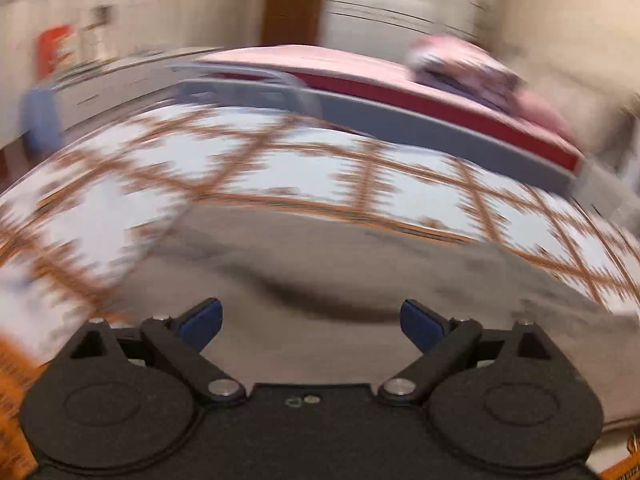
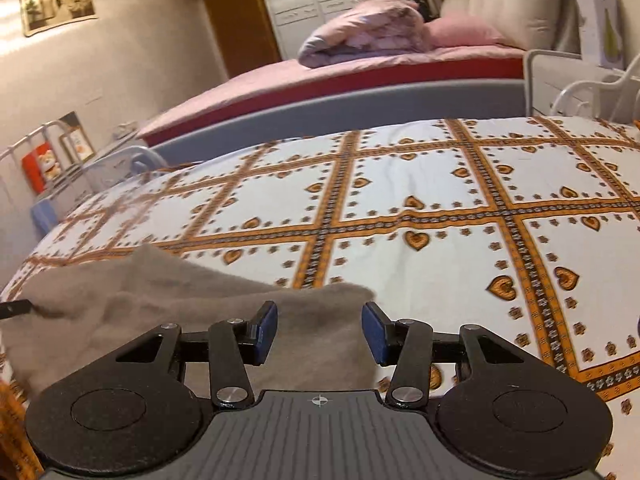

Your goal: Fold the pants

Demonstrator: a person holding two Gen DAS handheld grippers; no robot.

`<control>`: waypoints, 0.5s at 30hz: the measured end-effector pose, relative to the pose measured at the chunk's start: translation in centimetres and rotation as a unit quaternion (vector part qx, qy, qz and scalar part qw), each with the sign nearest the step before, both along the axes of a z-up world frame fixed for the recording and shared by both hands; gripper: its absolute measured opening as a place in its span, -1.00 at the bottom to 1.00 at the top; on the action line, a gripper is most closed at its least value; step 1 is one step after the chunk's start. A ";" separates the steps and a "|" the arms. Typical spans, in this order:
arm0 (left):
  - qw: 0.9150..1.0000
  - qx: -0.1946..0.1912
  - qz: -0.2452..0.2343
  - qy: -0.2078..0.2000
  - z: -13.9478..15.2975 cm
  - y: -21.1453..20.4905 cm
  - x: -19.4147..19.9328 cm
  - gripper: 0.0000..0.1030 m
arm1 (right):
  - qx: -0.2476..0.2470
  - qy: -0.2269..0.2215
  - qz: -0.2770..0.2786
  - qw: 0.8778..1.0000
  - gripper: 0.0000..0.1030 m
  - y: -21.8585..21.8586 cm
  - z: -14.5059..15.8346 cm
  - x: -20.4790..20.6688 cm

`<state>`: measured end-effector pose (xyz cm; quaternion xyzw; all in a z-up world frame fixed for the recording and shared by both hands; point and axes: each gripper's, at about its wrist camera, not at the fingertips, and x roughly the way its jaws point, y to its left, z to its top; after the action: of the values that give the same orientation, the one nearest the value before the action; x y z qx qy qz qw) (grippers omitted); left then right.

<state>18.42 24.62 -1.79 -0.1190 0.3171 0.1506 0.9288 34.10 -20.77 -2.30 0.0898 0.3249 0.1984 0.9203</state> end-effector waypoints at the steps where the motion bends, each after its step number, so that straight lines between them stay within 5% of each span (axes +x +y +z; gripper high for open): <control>1: 1.000 -0.009 0.024 0.000 -0.1 1.4 -1.0 0.69 | 0.004 0.000 0.006 1.000 -0.08 0.4 0.2 -0.3; 5: 0.995 -0.042 0.085 0.011 -0.8 5.6 -3.4 0.62 | 0.005 -0.004 0.030 1.000 -0.08 2.3 0.6 -1.8; 8: 0.989 -0.105 0.101 0.005 -2.3 8.1 -3.6 0.54 | -0.007 -0.009 0.051 0.999 -0.08 4.2 0.7 -2.6; 12: 0.983 -0.157 0.093 0.008 -4.6 10.5 -2.6 0.56 | 0.007 -0.009 0.069 0.998 -0.08 5.6 0.5 -3.9; 15: 0.985 -0.159 0.067 0.002 -5.8 11.1 -1.4 0.65 | 0.016 -0.008 0.078 0.997 -0.07 6.5 0.2 -4.6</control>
<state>17.04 35.75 -7.55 -0.2860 0.3305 0.1608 0.8850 29.45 -14.25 -2.09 0.0769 0.3201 0.2752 0.9033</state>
